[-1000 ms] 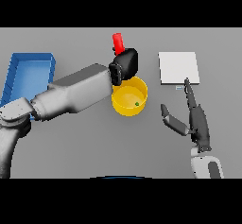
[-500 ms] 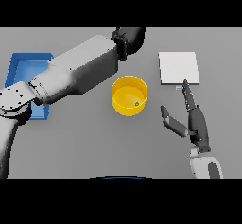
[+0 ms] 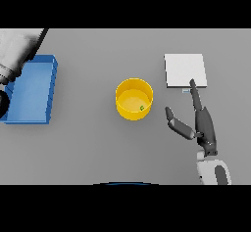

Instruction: Pick up the red beaker and tilt it to pour out 1 green nut into yellow bowl. Pick up the yellow bowl and place it on the metallic measuring scale.

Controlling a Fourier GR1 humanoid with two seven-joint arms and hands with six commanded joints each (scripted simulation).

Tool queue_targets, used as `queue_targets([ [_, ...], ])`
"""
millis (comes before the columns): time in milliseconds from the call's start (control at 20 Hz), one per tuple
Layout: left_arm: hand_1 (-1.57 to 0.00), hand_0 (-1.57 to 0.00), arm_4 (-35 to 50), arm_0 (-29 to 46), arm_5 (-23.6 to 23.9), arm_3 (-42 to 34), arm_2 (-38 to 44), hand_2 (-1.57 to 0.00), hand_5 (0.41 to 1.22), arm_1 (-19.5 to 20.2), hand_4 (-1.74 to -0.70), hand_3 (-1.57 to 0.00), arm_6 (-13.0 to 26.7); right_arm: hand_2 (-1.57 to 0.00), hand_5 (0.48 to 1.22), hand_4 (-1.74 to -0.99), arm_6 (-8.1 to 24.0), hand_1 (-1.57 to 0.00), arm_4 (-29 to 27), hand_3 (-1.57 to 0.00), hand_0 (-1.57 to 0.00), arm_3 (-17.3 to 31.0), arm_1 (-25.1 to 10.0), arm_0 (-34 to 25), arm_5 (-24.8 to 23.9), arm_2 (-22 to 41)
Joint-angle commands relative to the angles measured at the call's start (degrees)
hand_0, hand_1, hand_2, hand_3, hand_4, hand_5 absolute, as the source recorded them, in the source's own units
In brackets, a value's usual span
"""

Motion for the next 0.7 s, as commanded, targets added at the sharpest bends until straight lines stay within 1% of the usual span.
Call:
queue_targets([
  [0, -1.57, -1.57, 3.82, 0.29, 0.9, 1.75, 3.46, -1.57, 1.221, 0.6, -1.74, -1.42, 1.61, 0.0, 0.633, -1.144, 0.39, 0.0, 0.68, 0.0, 0.0, 0.4, 0.2, -0.62, -0.22, 0.39],
  [100, -1.57, -1.57, 10.62, 1.59, 2.91, 4.98, 8.72, -1.57, 1.221, 3.68, -1.74, -1.39, 3.56, 0.0, 0.625, -1.129, -0.68, 0.0, -1.25, 0.0, 0.0, 0.52, 0.98, -0.55, 0.67, 0.36],
  [150, -1.57, -1.57, 14.16, 2.73, 4.17, 6.2, 11.26, -1.57, 1.221, 5.34, -1.74, -1.43, 3.12, 0.0, 0.623, -1.11, -2.09, 0.0, -2.27, 0.0, 0.0, -0.23, 1.23, 0.18, 1.38, 0.57],
  [200, -1.57, -1.57, 17.34, 3.94, 5.37, 7.22, 13.34, -1.57, 1.221, 6.47, -1.74, -1.46, 4.48, 0.0, 0.623, -1.093, -2.07, 0.0, -3.61, 0.0, 0.0, -0.36, 1.39, 0.4, 2.18, 0.37],
  [250, -1.57, -1.57, 20.72, 5.77, 6.79, 8.02, 15.47, -1.57, 1.221, 7.69, -1.74, -1.48, 4.69, 0.0, 0.625, -1.083, -1.15, 0.0, -4.27, 0.0, 0.0, 0.34, 1.46, -0.42, 2.44, 0.03],
  [300, -1.57, -1.57, 23.34, 7.62, 7.99, 8.5, 16.77, -1.57, 1.221, 8.82, -1.74, -1.5, 5.87, 0.0, 0.631, -1.081, -1.08, 0.0, -4.65, 0.0, 0.0, 0.84, 1.12, -0.81, 2.88, -0.17],
  [350, -1.57, -1.57, 26.06, 10.08, 9.84, 8.73, 17.98, -1.57, 1.221, 9.35, -1.74, -1.51, 7.13, 0.0, 0.637, -1.092, -0.52, 0.0, -4.76, 0.0, 0.0, 0.68, 0.83, -0.95, 3.28, -0.1],
  [400, -1.57, -1.57, 28.34, 12.28, 11.04, 8.58, 18.95, -1.57, 1.221, 10.83, -1.74, -1.52, 7.22, 0.0, 0.642, -1.106, -0.43, 0.0, -5.52, 0.0, 0.0, 0.57, 0.5, -1.03, 3.65, -0.54],
  [450, -1.57, -1.57, 30.29, 14.7, 12.76, 8.45, 19.53, -1.57, 1.221, 11.78, -1.74, -1.53, 9.22, 0.0, 0.651, -1.126, -1.29, 0.0, -5.1, 0.0, 0.0, 0.57, 0.15, -0.97, 3.6, -0.45],
  [500, -1.57, -1.57, 32.45, 16.43, 13.85, 7.83, 20.33, -1.57, 1.221, 12.11, -1.74, -1.54, 10.66, 0.0, 0.657, -1.141, -0.73, 0.0, -5.99, 0.0, 0.0, 0.58, -0.06, -1.3, 4.29, -0.71],
  [550, -1.57, -1.57, 35.15, 18.43, 15.41, 7.66, 21.62, -1.57, 1.221, 12.64, -1.74, -1.55, 13.81, 0.0, 0.663, -1.148, -1.74, 0.0, -5.75, 0.0, 0.0, 0.65, -0.07, -0.63, 4.38, -0.42],
  [600, -1.57, -1.57, 37.37, 20.06, 16.4, 6.43, 22.46, -1.57, 1.221, 13.03, -1.74, -1.55, 15.94, 0.0, 0.666, -1.157, -1.7, 0.0, -5.5, 0.0, 0.0, 1.52, 0.23, -0.72, 4.2, -0.32],
  [650, -1.57, -1.57, 39.7, 22.21, 18.06, 4.77, 23.4, -1.57, 1.221, 13.5, -1.74, -1.56, 16.86, 0.0, 0.672, -1.165, -1.69, 0.0, -5.49, 0.0, 0.0, 1.5, -0.34, -1.13, 4.24, -0.67],
])
